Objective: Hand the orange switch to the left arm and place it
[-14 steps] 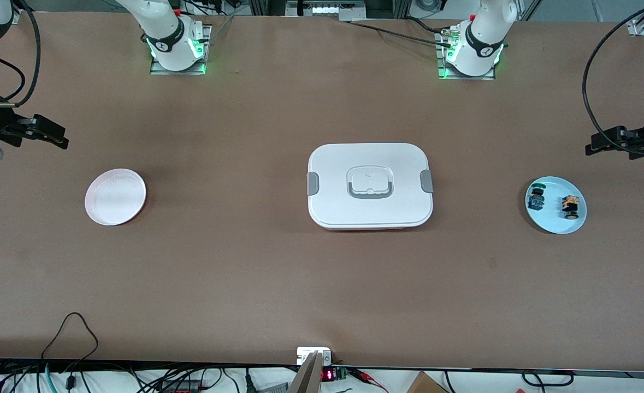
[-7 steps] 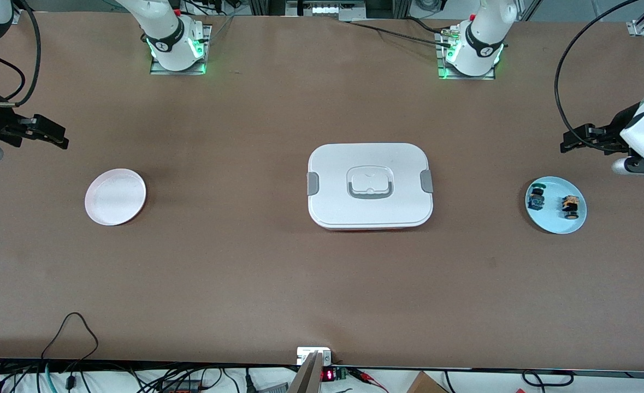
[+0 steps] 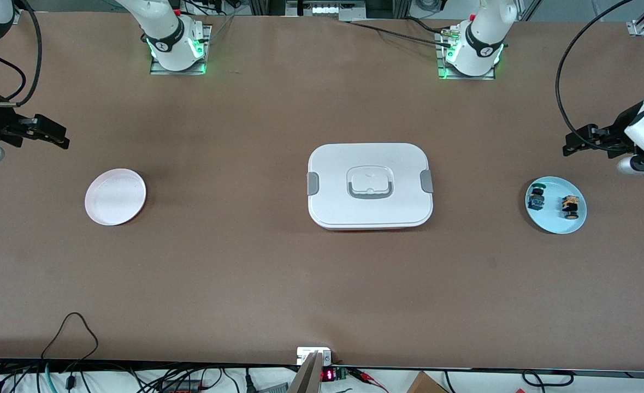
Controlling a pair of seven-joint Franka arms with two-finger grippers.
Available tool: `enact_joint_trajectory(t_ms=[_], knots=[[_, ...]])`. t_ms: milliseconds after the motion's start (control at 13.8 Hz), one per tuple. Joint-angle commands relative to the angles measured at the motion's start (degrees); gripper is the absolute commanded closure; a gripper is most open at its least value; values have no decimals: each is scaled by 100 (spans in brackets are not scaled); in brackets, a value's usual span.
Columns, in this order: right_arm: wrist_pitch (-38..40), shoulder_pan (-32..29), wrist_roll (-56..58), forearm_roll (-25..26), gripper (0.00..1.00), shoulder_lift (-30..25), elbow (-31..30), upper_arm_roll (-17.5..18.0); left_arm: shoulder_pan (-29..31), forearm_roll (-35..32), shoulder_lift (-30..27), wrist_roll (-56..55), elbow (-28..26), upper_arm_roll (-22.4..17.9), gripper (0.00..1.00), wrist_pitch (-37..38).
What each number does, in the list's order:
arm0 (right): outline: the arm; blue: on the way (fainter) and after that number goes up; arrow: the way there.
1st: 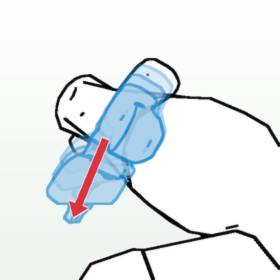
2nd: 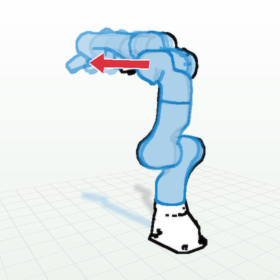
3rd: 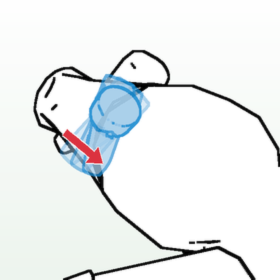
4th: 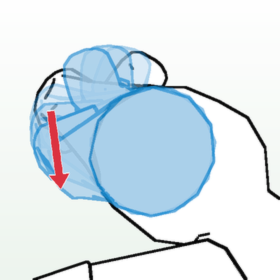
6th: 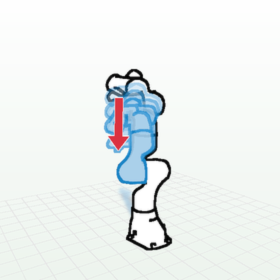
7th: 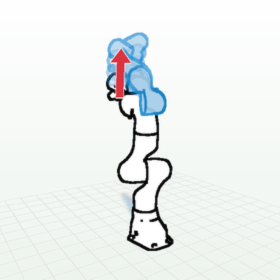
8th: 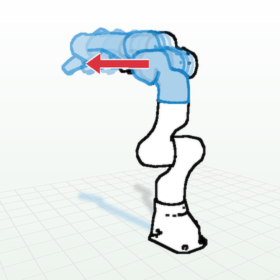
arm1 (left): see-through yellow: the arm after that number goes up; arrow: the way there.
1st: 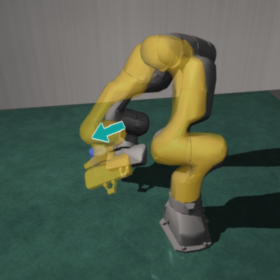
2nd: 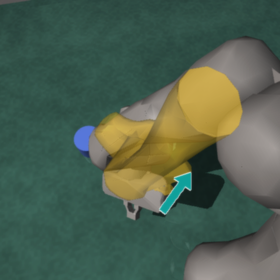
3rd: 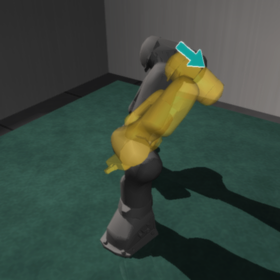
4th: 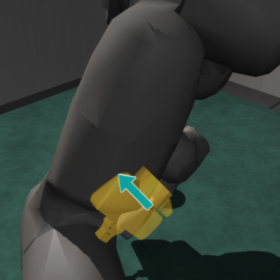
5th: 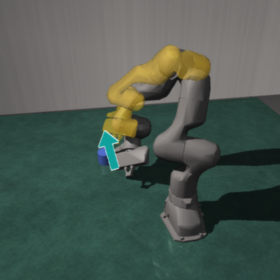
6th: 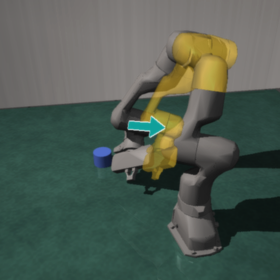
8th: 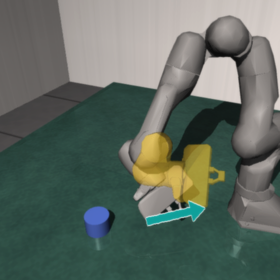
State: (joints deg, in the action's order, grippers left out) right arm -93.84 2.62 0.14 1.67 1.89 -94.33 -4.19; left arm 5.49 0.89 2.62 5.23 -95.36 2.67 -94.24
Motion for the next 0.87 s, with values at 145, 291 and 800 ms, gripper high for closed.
enact_joint_trajectory(t_ms=[145, 291, 800], knots=[[94, 106, 13, 53, 0, 31, 108, 24, 13, -150, -42, 4, 220, 32, 0, 64], [103, 160, 4, 79, 0, 39, 108, 24, 4, -185, -24, -4, 220, 49, 0, 73], [103, 168, 4, 88, 0, 92, 108, 24, -49, -511, -16, -48, 317, 67, 0, 82]])
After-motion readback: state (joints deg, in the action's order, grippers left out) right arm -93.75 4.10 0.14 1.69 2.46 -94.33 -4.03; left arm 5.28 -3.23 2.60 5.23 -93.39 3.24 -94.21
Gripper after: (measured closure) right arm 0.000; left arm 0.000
